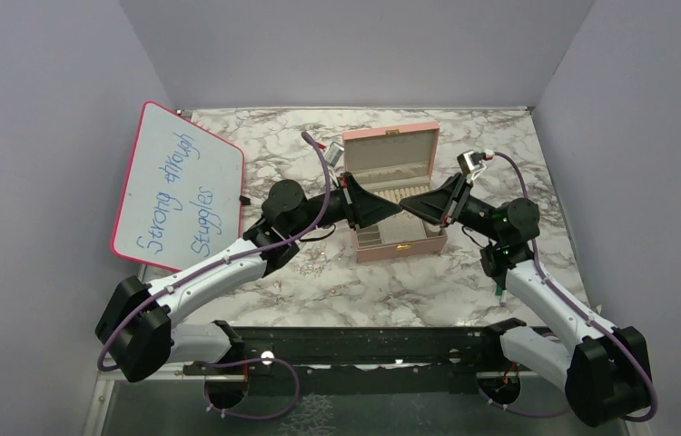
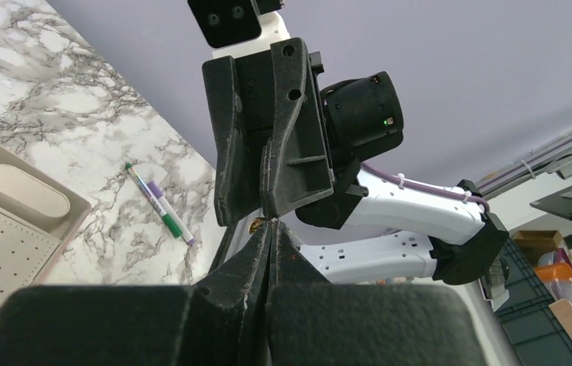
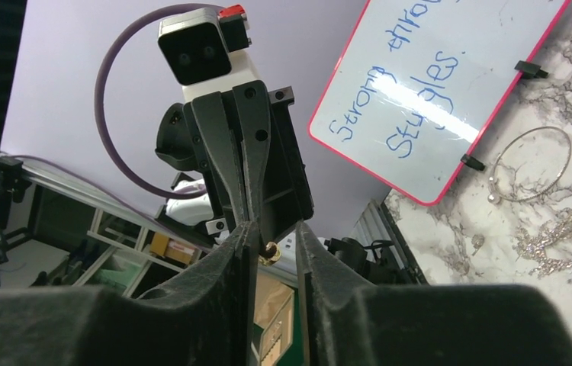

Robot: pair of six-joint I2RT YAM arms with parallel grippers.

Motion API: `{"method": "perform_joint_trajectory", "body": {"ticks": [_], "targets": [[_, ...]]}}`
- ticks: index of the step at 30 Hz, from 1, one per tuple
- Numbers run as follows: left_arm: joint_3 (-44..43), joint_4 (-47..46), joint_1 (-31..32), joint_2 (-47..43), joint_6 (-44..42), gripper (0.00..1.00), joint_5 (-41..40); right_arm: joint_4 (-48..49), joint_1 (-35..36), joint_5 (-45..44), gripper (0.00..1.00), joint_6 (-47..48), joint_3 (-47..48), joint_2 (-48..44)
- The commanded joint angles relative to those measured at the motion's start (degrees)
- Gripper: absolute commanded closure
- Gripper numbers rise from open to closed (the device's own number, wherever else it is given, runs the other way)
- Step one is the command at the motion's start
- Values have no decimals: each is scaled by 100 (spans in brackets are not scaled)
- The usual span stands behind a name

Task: Organize the mixed jewelry
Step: Pick up the jewelry from the center of the board.

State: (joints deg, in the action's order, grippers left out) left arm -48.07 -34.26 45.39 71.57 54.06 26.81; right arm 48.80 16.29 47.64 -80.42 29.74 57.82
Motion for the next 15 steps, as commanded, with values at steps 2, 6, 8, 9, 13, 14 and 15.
{"method": "perform_joint_trajectory", "body": {"ticks": [2, 6, 8, 9, 13, 14, 15], "targets": [[45, -264, -23, -42, 32, 100, 158, 60, 28, 197, 77, -39, 155, -59], [83, -265, -22, -42, 10, 100, 124, -5, 23, 186, 80, -41, 154, -85], [102, -263, -29, -45, 0, 100, 102, -46, 19, 157, 80, -43, 159, -115], [117, -265, -23, -47, -6, 100, 93, -97, 22, 136, 80, -45, 168, -128], [153, -265, -23, -46, -63, 100, 70, -417, 27, 33, 57, 92, 182, -214], [156, -265, -28, -52, -103, 100, 77, -540, 23, -11, 50, 115, 182, -249], [157, -265, -24, -69, -191, 100, 79, -682, 27, -66, 45, 130, 181, -280]]}}
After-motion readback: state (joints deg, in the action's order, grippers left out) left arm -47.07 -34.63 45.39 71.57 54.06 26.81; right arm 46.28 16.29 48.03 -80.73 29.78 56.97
